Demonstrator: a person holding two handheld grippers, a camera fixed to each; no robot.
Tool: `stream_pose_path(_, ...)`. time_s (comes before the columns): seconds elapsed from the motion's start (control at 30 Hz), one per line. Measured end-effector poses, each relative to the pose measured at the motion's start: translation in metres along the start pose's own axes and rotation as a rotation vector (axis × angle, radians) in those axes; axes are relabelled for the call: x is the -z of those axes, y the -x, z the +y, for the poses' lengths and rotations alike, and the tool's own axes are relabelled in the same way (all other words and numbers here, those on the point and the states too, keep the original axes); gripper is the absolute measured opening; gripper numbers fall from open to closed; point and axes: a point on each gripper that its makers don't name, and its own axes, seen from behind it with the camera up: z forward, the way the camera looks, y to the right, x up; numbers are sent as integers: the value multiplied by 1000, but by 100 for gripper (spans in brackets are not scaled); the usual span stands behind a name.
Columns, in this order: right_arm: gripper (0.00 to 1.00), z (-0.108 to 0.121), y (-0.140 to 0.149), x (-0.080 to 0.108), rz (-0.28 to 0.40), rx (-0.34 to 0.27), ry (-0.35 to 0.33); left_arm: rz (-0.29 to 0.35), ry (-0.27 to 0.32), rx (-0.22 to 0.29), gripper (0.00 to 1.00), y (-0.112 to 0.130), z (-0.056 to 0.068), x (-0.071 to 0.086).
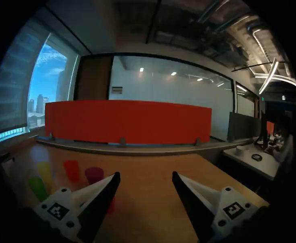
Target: Pour water
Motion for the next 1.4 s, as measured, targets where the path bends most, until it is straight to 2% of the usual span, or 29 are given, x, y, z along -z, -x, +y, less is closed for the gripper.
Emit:
stream_pose_path(0.9,99,3,1,5,14,2,-13,-14,-4,-12,98,5,0,1)
stream_pose_path(1.2,99,2,-4,9,65,46,-32,-14,-3,-12,98,5,-1,1)
stream_pose_path(1.4,99,10,-3,10,112,71,-11,-14,-4,-14,98,5,-1,1)
